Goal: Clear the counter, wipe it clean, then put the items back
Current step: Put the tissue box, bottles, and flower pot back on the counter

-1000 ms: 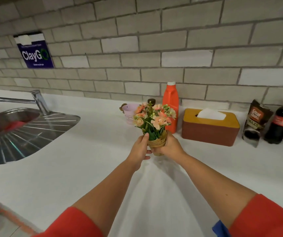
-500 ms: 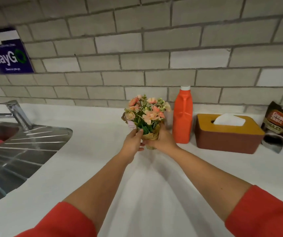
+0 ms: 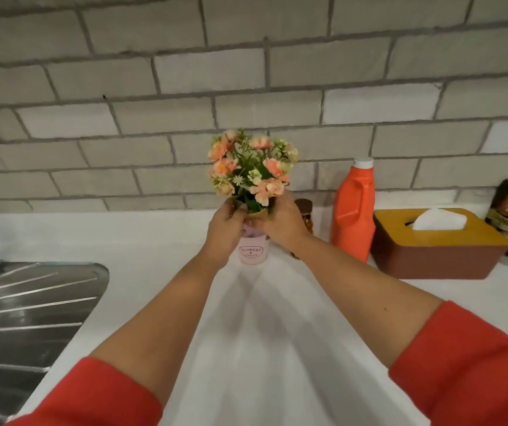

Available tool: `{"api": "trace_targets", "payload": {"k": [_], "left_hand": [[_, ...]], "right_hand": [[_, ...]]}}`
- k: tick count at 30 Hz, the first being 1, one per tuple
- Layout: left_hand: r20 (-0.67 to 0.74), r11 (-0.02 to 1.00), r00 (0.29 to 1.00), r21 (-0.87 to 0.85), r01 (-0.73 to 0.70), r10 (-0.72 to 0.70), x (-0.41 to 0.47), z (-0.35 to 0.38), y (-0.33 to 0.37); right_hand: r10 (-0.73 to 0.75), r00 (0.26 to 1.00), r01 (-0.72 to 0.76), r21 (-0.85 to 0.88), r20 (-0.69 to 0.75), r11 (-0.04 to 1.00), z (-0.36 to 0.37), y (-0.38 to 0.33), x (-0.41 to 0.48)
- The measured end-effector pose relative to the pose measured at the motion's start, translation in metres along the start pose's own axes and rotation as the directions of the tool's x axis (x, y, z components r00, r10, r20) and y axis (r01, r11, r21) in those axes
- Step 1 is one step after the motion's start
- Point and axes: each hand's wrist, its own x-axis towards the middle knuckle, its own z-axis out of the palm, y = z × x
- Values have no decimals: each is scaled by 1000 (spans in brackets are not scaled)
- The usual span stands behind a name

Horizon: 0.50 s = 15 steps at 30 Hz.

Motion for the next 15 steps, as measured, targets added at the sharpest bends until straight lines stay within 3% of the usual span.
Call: {"api": "trace_targets", "payload": {"k": [6, 11, 15], "left_hand": [[47, 975, 996, 208, -78, 70, 26, -11, -17], [70, 934, 994, 342, -101, 82, 39, -14, -46], [64, 894, 994, 436, -105, 85, 45, -14, -64]], "right_hand": [[156, 984, -163, 88, 80, 983, 20, 16, 17], [151, 987, -152, 10, 46, 988, 47, 31, 31], [231, 972, -231, 5, -45, 973, 64, 46, 35]]}}
